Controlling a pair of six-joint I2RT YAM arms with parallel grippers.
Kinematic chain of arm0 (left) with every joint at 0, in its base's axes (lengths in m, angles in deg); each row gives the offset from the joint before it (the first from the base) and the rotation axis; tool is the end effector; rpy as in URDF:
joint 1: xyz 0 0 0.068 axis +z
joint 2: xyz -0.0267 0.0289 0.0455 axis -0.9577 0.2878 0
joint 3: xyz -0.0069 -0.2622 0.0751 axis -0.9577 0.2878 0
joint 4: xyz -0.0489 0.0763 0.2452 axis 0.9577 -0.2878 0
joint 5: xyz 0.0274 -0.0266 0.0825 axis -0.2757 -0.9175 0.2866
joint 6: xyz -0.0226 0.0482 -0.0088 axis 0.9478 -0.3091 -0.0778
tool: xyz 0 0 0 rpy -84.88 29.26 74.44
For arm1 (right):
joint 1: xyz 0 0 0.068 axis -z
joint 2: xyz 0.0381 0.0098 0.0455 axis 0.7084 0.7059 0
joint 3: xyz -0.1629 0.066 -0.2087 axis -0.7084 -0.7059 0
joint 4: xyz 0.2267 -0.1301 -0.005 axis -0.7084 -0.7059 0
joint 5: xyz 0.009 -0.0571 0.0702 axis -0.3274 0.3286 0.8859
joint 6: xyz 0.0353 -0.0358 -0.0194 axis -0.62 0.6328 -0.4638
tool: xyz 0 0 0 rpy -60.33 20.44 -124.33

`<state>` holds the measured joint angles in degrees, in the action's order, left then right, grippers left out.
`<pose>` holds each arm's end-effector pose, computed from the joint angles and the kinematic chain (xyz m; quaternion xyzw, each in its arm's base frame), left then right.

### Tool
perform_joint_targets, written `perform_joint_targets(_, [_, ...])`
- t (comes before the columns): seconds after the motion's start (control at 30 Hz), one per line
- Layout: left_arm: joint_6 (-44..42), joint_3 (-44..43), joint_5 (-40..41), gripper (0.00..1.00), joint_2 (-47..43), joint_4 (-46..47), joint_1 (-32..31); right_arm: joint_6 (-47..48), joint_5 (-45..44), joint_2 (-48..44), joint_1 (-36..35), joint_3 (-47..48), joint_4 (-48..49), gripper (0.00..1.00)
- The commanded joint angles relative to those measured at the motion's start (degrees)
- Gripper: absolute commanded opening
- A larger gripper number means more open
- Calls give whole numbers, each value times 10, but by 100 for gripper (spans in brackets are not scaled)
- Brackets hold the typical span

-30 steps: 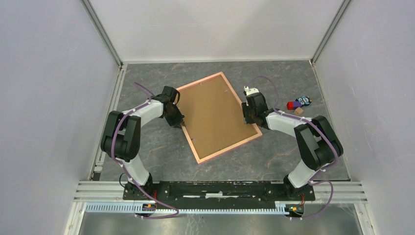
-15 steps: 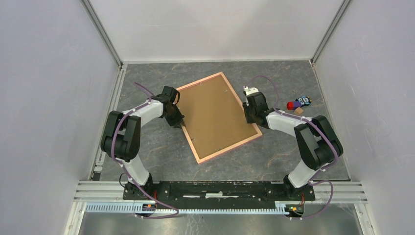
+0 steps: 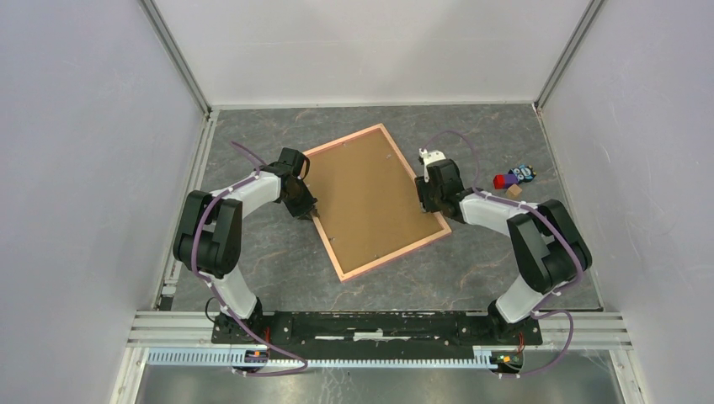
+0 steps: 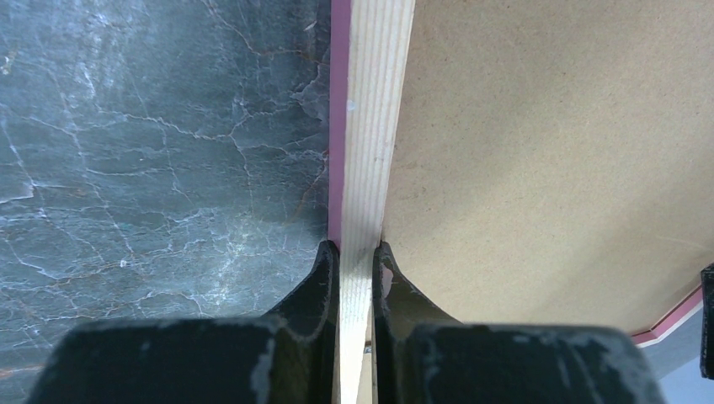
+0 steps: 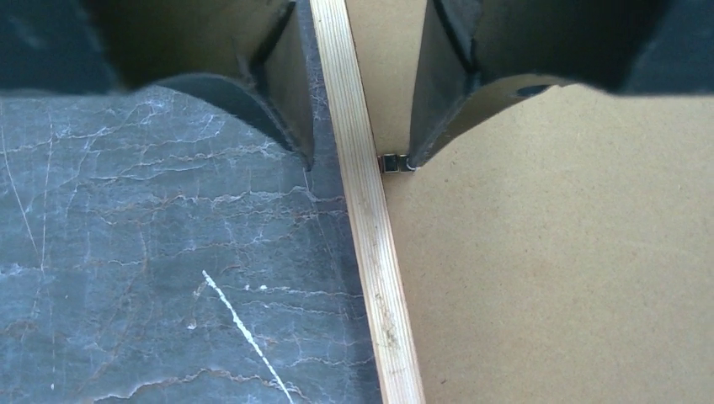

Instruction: Put the photo into the frame

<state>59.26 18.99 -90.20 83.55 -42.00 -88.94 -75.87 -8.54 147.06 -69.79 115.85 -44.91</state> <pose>0.3150 -0.0916 0.1589 -0.2563 0.9518 -0.1202 0.1181 0.3000 0.1317 0.1599 -0.1009 0.9272 0.0320 0.3594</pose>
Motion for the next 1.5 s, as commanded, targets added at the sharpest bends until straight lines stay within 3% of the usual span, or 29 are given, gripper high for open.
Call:
perform_joint_targets(0.0, [-14,22,47,2,24,24,4,2,19,-36,1,-47,62,56])
perform_joint_targets(0.3, [-66,-2,102,2,28,6,-53,-21,-22,-114,3,-122,161,74])
perform_joint_targets(0.43, [-87,-20,122,2,35,-7,-91,-25,-38,-66,8,-59,156,78])
perform_joint_targets(0.67, [-86,-22,105,2,50,-5,-106,-48,-31,53,8,76,106,79])
perform_joint_targets(1.27, [-96,-32,81,2,67,-6,-144,-123,-120,138,28,183,86,76])
perform_joint_targets(1.47, [-100,-36,78,2,66,-7,-146,-114,-95,164,28,222,56,77])
